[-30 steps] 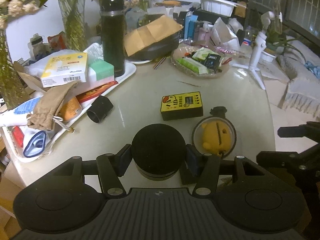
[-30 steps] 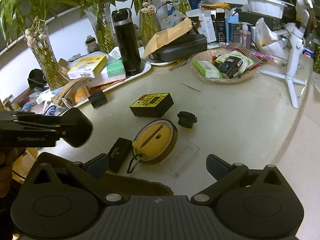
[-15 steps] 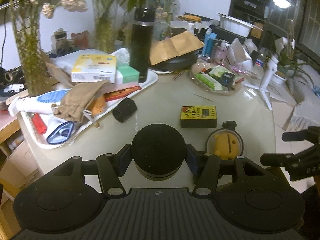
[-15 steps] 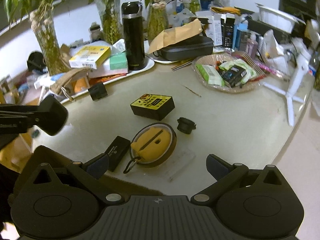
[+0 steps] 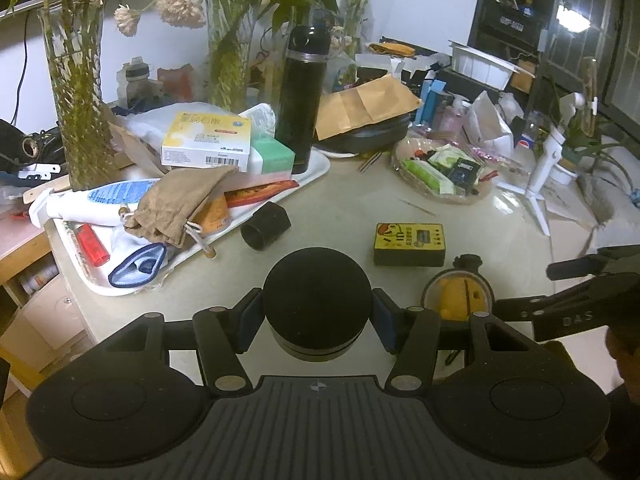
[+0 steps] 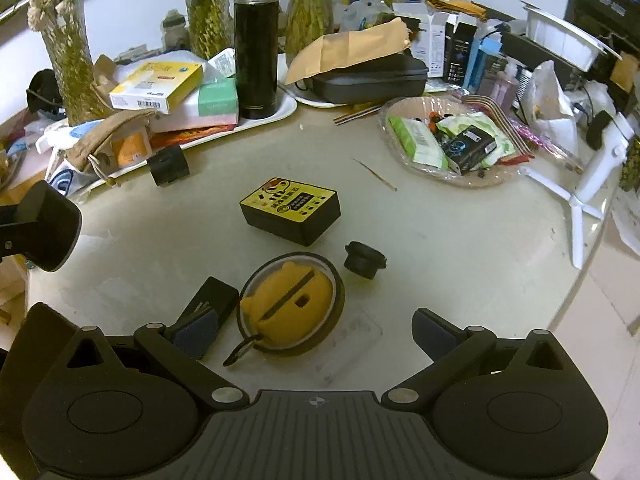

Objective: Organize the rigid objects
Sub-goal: 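Hold the jar with the left gripper while the right tool approaches the yellow bear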

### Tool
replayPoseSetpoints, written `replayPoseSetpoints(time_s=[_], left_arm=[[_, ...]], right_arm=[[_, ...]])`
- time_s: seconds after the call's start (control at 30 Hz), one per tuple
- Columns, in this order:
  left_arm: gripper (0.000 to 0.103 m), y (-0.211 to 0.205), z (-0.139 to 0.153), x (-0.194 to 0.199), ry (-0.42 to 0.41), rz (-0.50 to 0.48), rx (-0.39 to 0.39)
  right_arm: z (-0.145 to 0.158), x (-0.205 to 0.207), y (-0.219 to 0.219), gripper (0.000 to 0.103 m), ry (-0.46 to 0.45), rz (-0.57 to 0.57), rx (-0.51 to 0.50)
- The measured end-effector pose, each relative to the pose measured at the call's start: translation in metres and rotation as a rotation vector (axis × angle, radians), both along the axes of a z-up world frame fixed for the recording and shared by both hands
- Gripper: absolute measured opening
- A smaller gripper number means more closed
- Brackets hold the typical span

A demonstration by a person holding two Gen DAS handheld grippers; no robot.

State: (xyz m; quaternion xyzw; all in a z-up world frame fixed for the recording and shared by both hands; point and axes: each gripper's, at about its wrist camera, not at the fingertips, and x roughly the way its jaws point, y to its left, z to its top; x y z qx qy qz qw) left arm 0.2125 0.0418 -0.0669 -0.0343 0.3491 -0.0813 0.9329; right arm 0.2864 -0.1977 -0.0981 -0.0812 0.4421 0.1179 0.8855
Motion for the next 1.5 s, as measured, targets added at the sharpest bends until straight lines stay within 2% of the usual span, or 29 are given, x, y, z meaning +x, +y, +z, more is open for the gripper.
replayPoseSetpoints(time_s=[0.13,0.5,0.63,0.77,1.0,1.17,1.4,1.5], left_arm=[[0.056,-0.001,0.0,0.001,-0.003,-0.003,-0.004],[0.056,-0.001,0.001,0.003,-0.004,0.002,-0.019],[0.056,-0.002,0.001,0.004,-0.003,0.001,-0.022],[0.056,-0.001,0.001,0.004,-0.005,0.0,-0.023],[0.056,-0.002,0.001,0.003,-0.003,0.0,-0.022],[0.056,-0.001,0.001,0.004,-0.003,0.0,-0.023],[0.056,-0.001,0.002,0.004,-0.003,0.0,-0.024],[0.056,-0.001,0.001,0.004,-0.003,0.0,-0.025]], right_arm=[[-0.004,0.01,0.005,0.097,0.016,0.025,-0.011],[-0.01,0.02,0.014,0.09,0.033,0.209,-0.004],[-0.019,0.025,0.022,0.091,0.035,0.242,-0.082],[-0.031,0.035,0.031,0.091,0.085,0.271,-0.149],[-0.051,0.055,0.05,0.095,0.176,0.286,-0.245],[-0.067,0.064,0.06,0.094,0.214,0.265,-0.297],[-0.066,0.057,0.06,0.091,0.178,0.243,-0.307],[-0.061,0.052,0.055,0.091,0.157,0.233,-0.277]])
